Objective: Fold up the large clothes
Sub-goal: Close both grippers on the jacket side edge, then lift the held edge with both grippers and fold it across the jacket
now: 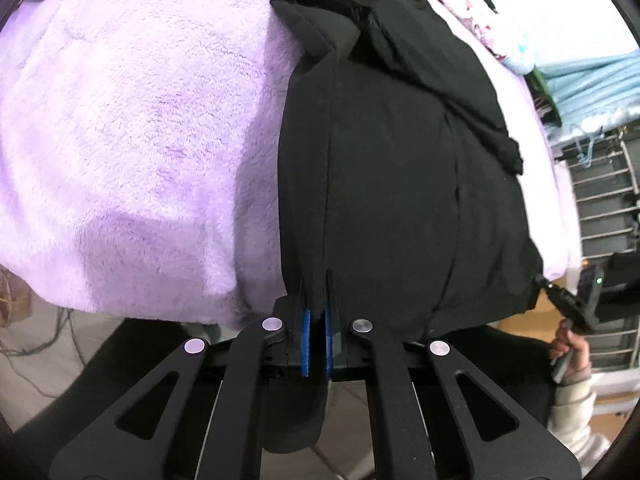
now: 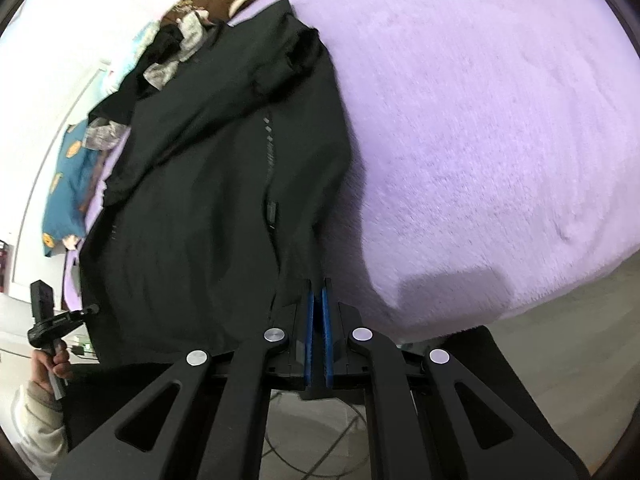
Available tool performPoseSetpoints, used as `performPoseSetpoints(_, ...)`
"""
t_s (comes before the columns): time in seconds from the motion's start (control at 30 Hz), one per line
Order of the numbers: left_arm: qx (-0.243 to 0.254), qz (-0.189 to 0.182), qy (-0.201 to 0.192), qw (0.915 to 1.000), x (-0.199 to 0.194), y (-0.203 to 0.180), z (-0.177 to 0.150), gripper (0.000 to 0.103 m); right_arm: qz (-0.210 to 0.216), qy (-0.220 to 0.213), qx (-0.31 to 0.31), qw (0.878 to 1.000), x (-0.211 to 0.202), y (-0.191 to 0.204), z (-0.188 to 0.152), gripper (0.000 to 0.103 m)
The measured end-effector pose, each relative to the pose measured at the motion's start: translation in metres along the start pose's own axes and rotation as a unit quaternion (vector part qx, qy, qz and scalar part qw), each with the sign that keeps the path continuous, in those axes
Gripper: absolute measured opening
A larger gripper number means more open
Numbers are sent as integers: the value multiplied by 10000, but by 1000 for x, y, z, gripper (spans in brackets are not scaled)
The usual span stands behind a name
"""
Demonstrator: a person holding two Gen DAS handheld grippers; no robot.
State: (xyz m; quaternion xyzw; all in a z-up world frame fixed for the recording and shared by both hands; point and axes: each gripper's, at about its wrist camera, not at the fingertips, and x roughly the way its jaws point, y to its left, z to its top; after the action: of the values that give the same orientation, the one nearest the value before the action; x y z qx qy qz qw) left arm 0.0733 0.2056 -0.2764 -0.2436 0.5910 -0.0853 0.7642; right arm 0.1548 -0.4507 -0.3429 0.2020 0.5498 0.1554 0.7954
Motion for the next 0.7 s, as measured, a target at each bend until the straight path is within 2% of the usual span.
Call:
performPoseSetpoints(0.2,-210,-178,-63,9996,-4,12,2,3,177,-60,-84,9998,-11,3,1,4)
performPoseSetpoints(0.33,-210,-176,-77,9996,-3,4,11,3,296,-61,-107,9995,-14,8,3,4)
performPoseSetpoints(0.5,-274,-34,31,9996,6,-3,9,3,265,-31,-108,9996,-12,7,5,4)
performPoseSetpoints(0.6,-325,169,234,9991,18,3,3,4,254,65,-14,9997,-3,6,5,4)
performPoseSetpoints(0.67,-352,384,333,9981,22,8,-1,10,311,49,-27,9995,-3,9,7,4)
performPoseSetpoints(0.7,-357,467,427,9974,27,11,-4,21,328,39,-31,9994,-3,10,7,4)
